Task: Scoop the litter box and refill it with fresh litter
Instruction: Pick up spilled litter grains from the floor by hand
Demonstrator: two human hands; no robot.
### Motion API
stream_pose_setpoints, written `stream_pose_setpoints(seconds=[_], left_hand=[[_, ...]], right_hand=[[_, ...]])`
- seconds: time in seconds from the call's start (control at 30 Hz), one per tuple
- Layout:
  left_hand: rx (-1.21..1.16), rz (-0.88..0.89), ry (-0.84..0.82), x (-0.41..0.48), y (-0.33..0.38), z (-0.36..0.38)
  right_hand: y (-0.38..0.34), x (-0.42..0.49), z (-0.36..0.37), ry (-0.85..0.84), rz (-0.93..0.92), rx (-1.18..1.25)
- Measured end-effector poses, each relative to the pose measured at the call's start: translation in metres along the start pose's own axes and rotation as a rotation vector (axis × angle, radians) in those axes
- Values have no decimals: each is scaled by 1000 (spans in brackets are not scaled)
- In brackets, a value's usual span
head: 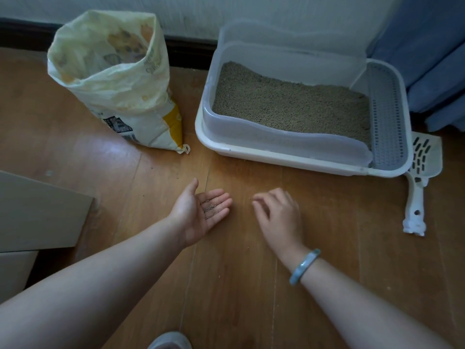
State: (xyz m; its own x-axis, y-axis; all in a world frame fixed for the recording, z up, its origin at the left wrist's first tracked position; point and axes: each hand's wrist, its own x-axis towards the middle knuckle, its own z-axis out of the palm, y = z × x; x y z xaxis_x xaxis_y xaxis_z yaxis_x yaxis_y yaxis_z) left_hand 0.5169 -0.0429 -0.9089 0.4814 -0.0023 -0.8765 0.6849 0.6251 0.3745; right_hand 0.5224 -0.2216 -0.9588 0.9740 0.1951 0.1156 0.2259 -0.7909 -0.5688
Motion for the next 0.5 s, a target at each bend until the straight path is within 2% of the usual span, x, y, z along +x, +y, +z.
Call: stream_pose_setpoints(seconds=[0.07,0.17,0.5], left_hand=[[-9,2,7,-1,2,-2],[-20,10,16,0,6,-3],[-35,24,16,5,8,-2]], right_hand=[[21,-5,-3,-72,-1,-123],[31,-10,-3,-145,-100,-203],[19,3,7,-141,-197,-238]])
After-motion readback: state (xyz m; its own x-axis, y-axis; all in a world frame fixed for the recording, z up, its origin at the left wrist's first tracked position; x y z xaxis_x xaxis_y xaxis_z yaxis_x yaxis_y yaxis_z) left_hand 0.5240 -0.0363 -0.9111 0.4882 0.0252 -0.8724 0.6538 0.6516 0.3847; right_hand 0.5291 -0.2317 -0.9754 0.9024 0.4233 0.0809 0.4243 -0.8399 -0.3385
